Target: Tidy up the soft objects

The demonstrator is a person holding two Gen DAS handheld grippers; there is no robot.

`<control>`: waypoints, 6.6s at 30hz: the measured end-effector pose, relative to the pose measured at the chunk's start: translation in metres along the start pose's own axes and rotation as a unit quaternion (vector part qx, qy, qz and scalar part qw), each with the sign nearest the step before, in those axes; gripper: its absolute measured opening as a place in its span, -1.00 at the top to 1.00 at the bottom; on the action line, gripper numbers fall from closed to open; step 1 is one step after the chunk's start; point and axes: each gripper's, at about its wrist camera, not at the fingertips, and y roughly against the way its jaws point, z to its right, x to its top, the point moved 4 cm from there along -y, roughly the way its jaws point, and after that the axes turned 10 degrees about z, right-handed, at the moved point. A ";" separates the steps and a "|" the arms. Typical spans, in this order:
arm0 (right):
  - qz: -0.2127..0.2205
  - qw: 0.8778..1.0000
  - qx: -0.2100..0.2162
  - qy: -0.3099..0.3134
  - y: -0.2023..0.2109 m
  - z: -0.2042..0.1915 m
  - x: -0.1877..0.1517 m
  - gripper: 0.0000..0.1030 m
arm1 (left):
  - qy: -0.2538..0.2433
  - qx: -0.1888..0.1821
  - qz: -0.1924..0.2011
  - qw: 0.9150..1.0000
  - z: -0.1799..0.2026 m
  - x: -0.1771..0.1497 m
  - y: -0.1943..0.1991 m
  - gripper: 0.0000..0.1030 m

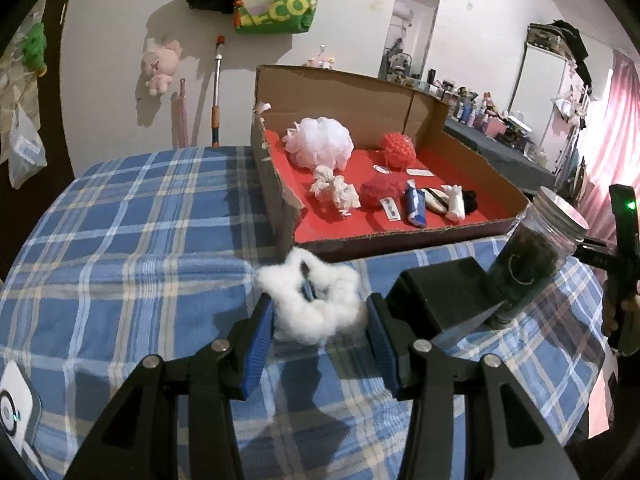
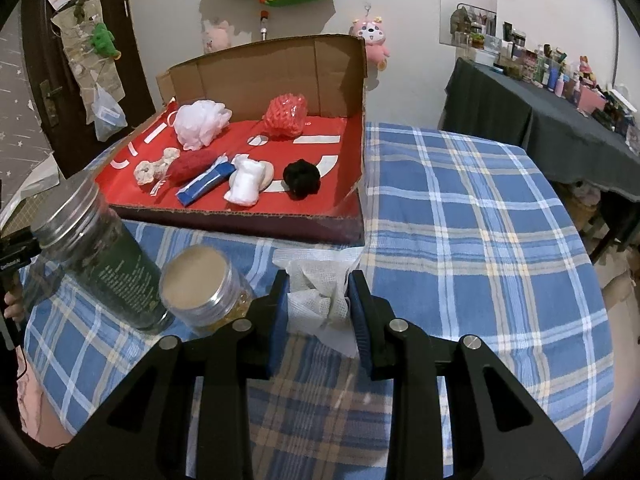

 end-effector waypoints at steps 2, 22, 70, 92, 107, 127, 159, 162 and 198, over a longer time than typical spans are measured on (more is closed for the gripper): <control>-0.001 1.000 0.001 -0.001 -0.002 0.001 0.002 0.46 | -0.004 -0.004 0.001 1.000 -0.001 0.002 -0.002 0.05; 0.002 0.999 0.021 0.043 -0.010 -0.010 0.024 0.46 | -0.049 -0.033 0.015 0.998 0.010 0.030 -0.004 0.05; -0.200 0.976 0.011 0.081 -0.216 -0.039 0.122 0.46 | -0.102 -0.005 -0.195 0.975 0.082 0.128 -0.239 0.05; -0.224 0.971 0.014 0.083 -0.241 -0.039 0.111 0.34 | -0.115 0.019 -0.213 0.970 0.085 0.115 -0.262 -0.04; -0.180 0.980 0.004 0.081 -0.201 -0.045 0.132 -0.38 | -0.084 0.024 -0.174 0.981 0.084 0.127 -0.219 -0.81; -0.181 0.983 -0.007 -0.012 -0.111 -0.053 0.091 -0.53 | 0.039 0.059 -0.162 0.984 0.086 0.097 -0.138 -0.99; -0.197 0.980 -0.032 -0.014 -0.128 -0.053 0.064 -0.53 | 0.056 0.093 -0.186 0.977 0.075 0.057 -0.146 -0.99; -0.195 0.980 -0.032 -0.019 -0.129 -0.052 0.064 -0.54 | 0.056 0.092 -0.188 0.976 0.075 0.056 -0.146 -0.99; -0.192 0.981 -0.032 -0.022 -0.129 -0.050 0.062 -0.54 | 0.060 0.121 -0.202 0.970 0.071 0.053 -0.151 -0.98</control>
